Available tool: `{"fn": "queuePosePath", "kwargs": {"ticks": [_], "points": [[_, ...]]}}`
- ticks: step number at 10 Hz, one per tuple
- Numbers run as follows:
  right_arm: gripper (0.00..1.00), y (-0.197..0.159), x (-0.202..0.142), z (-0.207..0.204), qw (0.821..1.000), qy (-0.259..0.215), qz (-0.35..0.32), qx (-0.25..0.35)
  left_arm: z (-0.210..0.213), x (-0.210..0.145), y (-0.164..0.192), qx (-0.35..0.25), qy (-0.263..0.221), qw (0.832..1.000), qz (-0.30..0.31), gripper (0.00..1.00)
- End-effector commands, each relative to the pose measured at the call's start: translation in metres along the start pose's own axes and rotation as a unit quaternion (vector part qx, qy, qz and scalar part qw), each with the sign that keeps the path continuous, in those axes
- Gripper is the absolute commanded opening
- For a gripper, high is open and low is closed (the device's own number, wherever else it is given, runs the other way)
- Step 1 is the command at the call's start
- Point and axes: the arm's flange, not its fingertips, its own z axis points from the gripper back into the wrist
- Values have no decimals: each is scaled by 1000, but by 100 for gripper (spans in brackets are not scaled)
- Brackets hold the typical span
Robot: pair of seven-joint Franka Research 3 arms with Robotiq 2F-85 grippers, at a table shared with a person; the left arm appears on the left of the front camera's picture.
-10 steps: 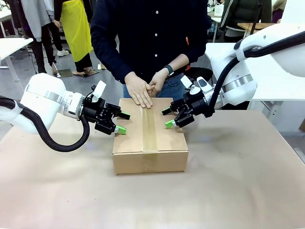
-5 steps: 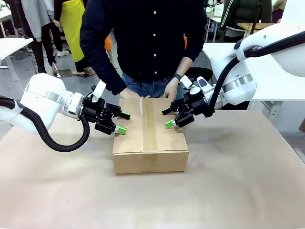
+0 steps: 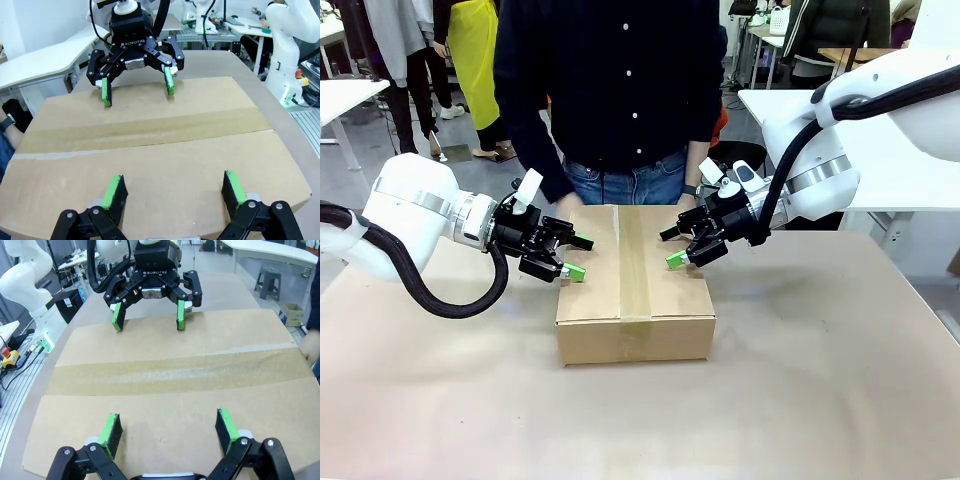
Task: Pack the gift set into the box.
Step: Press and hold the closed box until the human finishes sealing it.
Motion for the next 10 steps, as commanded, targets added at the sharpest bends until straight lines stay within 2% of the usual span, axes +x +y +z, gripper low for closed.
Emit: {"fn": "queuePosePath", "kwargs": {"ticks": [1, 3, 4, 5, 6, 7, 8, 10], "points": [[100, 28, 19, 45, 999, -32, 27, -26, 37, 34, -24, 22, -25, 999, -25, 100], [100, 85, 28, 124, 987, -124, 74, -75, 115, 69, -75, 82, -91, 990, -70, 100], [100, 109, 15, 160, 975, -158, 89, -125, 154, 68, -97, 114, -130, 981, -84, 100], [100, 128, -9, 194, 957, -198, 84, -194, 192, 54, -113, 181, -150, 968, -87, 100], [100, 150, -39, 223, 930, -242, 71, -266, 227, 29, -131, 233, -180, 953, -75, 100], [100, 164, -63, 238, 909, -259, 45, -323, 245, 6, -143, 255, -192, 947, -45, 100], [100, 134, -4, 215, 955, -203, 60, -207, 212, 64, -119, 183, -152, 969, -65, 100], [100, 134, -4, 215, 955, -203, 60, -207, 212, 64, -119, 183, -152, 969, -65, 100]]}}
